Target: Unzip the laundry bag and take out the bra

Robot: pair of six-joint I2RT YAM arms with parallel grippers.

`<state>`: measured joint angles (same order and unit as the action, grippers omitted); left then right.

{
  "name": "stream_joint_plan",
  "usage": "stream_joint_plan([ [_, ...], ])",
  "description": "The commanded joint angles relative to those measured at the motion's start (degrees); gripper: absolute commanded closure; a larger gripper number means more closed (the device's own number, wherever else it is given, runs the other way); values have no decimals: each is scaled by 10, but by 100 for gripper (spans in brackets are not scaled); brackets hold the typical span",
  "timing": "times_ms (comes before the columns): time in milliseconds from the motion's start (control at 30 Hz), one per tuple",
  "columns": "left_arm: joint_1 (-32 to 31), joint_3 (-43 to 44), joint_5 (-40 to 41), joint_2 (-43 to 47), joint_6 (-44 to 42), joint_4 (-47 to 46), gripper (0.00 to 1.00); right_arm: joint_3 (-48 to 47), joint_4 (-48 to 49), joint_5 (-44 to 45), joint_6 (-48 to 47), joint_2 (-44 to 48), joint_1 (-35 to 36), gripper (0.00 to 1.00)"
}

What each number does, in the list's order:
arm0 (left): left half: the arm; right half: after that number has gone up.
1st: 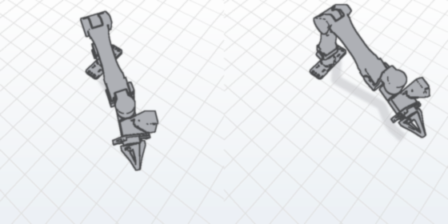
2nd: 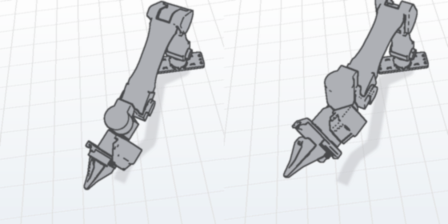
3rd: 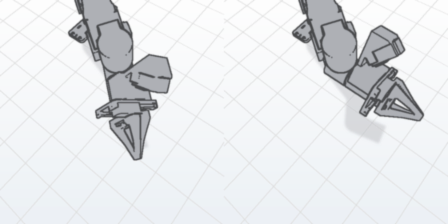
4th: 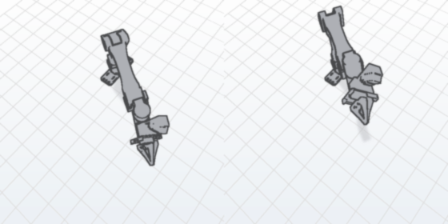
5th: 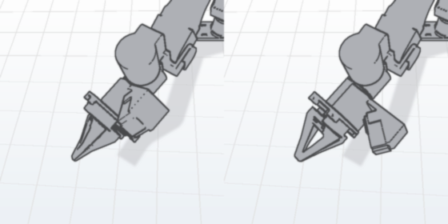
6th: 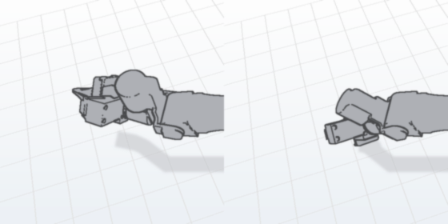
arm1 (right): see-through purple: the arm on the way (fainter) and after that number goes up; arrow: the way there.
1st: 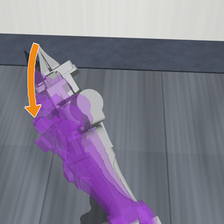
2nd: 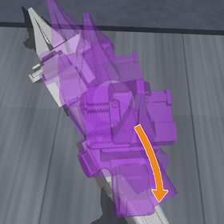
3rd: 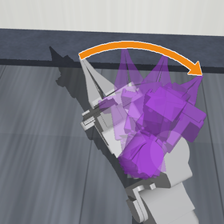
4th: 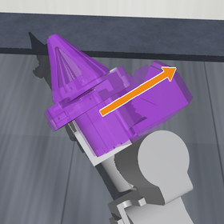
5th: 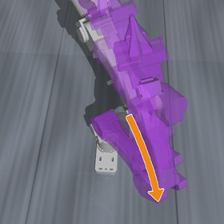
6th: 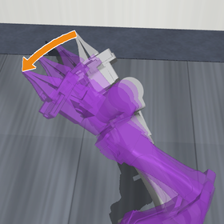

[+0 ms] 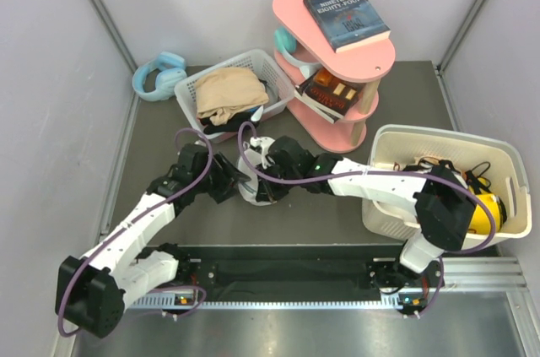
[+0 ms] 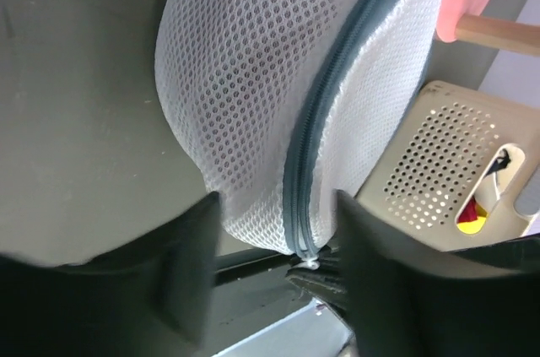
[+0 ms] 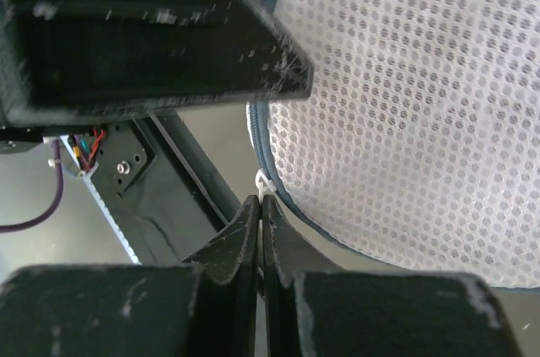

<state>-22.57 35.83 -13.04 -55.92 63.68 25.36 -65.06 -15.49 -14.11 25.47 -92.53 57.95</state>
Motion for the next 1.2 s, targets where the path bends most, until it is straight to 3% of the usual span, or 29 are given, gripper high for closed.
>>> stream_joint_plan([
  [0,-2,-11,-8,-15,8,-60,60,-28,-8,-7,-23,1,10,100],
  [100,-2,-19,-16,-18,19,-75,86,-29,-16,-9,-28,-2,11,100],
  [200,-2,-20,-12,-18,23,-79,99,-28,-17,-15,-29,-1,10,100],
  [567,8,-13,3,-6,8,-62,100,6,-9,-14,-18,12,9,100],
  [900,59,-1,-4,22,-29,-21,100,77,-7,22,-10,61,-15,100],
  [1167,75,22,-38,-26,-73,-39,100,72,-12,31,-17,77,-35,100],
])
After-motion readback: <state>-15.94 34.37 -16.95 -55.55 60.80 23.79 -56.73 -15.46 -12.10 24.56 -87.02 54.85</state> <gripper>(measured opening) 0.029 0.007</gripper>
